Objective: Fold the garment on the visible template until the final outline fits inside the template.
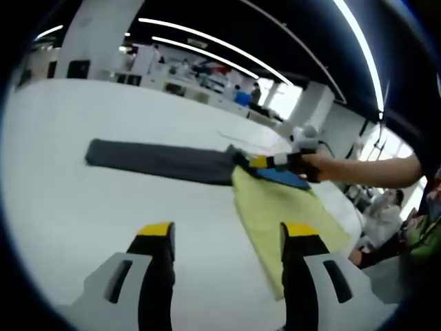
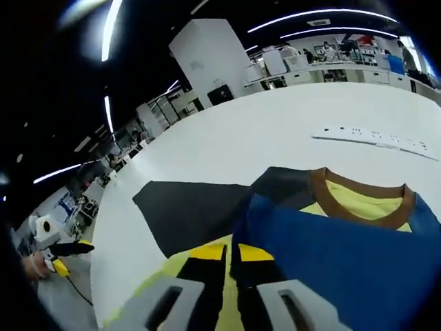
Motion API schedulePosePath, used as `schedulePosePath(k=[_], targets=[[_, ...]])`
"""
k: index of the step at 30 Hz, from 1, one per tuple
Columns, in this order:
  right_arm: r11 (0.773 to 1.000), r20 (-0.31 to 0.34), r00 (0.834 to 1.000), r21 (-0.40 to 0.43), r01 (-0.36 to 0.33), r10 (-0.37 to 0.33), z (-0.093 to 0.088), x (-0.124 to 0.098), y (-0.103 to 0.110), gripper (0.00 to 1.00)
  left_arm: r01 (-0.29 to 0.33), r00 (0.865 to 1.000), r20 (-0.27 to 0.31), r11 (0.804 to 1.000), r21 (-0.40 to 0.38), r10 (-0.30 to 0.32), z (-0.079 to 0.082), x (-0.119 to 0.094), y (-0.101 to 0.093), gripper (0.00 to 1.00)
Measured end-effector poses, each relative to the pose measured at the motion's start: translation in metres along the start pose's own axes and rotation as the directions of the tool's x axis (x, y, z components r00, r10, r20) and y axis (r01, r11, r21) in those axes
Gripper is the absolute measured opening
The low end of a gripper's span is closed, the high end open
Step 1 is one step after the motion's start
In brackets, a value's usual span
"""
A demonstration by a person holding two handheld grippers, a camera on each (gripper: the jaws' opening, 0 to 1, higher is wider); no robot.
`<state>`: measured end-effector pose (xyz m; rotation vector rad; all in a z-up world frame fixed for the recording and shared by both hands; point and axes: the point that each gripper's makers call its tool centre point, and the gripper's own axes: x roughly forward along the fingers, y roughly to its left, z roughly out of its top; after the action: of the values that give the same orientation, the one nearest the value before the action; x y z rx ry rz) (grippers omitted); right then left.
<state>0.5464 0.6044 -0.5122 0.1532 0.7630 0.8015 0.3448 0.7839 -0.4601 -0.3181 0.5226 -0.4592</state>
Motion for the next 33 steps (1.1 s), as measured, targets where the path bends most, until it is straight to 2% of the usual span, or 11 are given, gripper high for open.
schedulePosePath(k=[4,5,8,12,15,19,22,30,33], targets=[[0.998,0.037,0.999,-0.059,0.035,-0.033,0.004,-0.003,-0.006,0.44,0.002,1.000,-0.004,1.000,0.002,-0.002,-0.001,0.001,-0.001,0.58],[0.998,0.032,0.999,-0.049,0.033,-0.031,0.002,-0.005,-0.006,0.48,0.004,1.000,-0.004,1.000,0.003,-0.004,-0.001,0.001,-0.001,0.58],[0.998,0.040,0.999,-0.051,0.029,-0.027,0.002,-0.009,-0.007,0.52,0.006,1.000,-0.005,1.000,0.005,-0.006,-0.001,0.001,-0.002,0.58],[0.996,0.076,0.996,-0.073,0.060,-0.055,0.006,-0.015,-0.012,0.75,0.006,1.000,-0.007,1.000,0.007,-0.006,0.000,0.001,-0.002,0.58],[0.994,0.080,0.995,-0.084,0.066,-0.059,0.006,-0.020,-0.013,0.78,0.006,1.000,-0.005,1.000,0.007,-0.006,0.001,0.002,-0.002,0.58],[0.992,0.100,0.992,-0.090,0.092,-0.083,0.006,-0.027,-0.019,0.92,0.009,1.000,-0.007,1.000,0.008,-0.009,0.002,0.006,-0.004,0.58],[0.990,0.107,0.990,-0.099,0.103,-0.092,0.007,-0.032,-0.021,0.98,0.010,1.000,-0.008,1.000,0.009,-0.010,0.006,0.009,-0.003,0.58],[0.988,0.116,0.988,-0.106,0.110,-0.098,0.008,-0.051,-0.026,0.99,0.011,1.000,0.001,1.000,0.017,-0.011,0.021,0.015,0.004,0.57],[0.984,0.116,0.987,-0.132,0.123,-0.107,0.007,-0.061,-0.028,0.99,0.006,1.000,0.002,1.000,0.013,-0.006,0.025,0.017,0.006,0.57]])
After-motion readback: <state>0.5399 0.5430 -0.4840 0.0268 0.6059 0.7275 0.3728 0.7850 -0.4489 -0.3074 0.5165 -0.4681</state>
